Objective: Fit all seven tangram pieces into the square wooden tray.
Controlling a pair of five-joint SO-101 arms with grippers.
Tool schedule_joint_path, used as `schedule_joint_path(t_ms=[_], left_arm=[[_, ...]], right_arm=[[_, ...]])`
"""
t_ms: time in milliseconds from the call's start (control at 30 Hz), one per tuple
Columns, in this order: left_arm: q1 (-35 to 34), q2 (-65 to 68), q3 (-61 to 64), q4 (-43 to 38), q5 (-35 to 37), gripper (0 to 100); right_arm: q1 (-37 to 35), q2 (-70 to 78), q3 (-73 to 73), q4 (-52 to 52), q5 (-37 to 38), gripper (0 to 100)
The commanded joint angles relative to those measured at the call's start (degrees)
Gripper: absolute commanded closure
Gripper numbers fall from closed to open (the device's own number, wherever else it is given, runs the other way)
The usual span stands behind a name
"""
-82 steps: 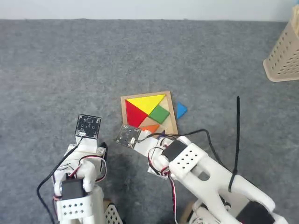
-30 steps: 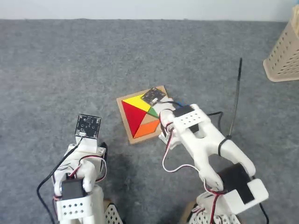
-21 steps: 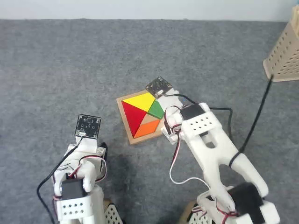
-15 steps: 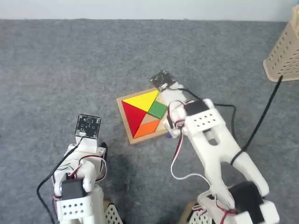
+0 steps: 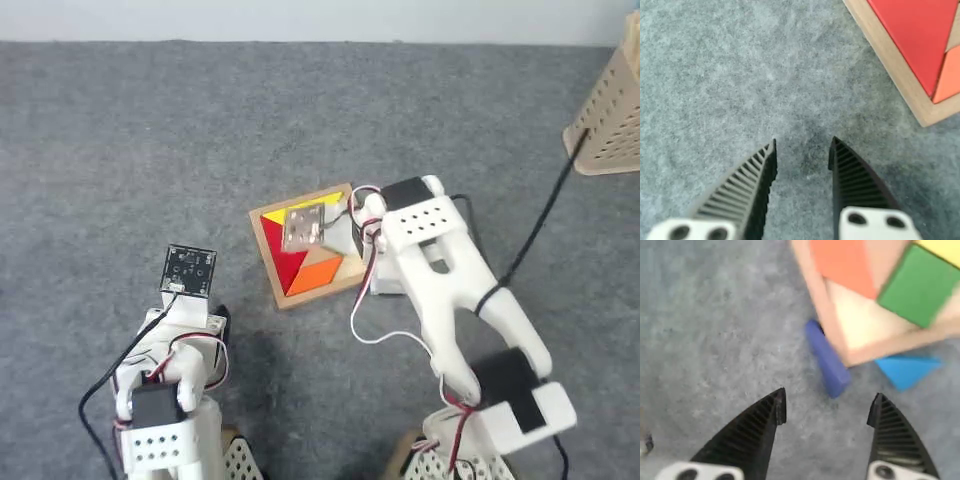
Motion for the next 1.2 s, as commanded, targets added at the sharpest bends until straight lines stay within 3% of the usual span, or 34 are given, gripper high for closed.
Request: schedule_joint_path(t_ms=[0, 500, 833, 1067, 1167], left_arm=[[0.09, -0.35, -0.66, 0.26, -0.26, 83], [0.09, -0.35, -0.66, 0.26, -0.26, 83], [0.09, -0.35, -0.66, 0.26, -0.26, 83], [0.09, -0.35, -0.66, 0.26, -0.26, 83], [0.09, -0.35, -0.66, 0.26, -0.26, 83]], right_arm=[[-0.48, 0.31, 0.53, -2.24, 2.29, 72.7], [-0.57, 5.85, 2.29, -6.90, 1.76, 74.3], [-0.84, 5.85, 2.02, -6.90, -10.90, 98.6], [-0.84, 5.58, 2.02, -7.78, -21.19, 99.2], [-1.63, 5.32, 2.99, -5.76, -19.16, 99.2]])
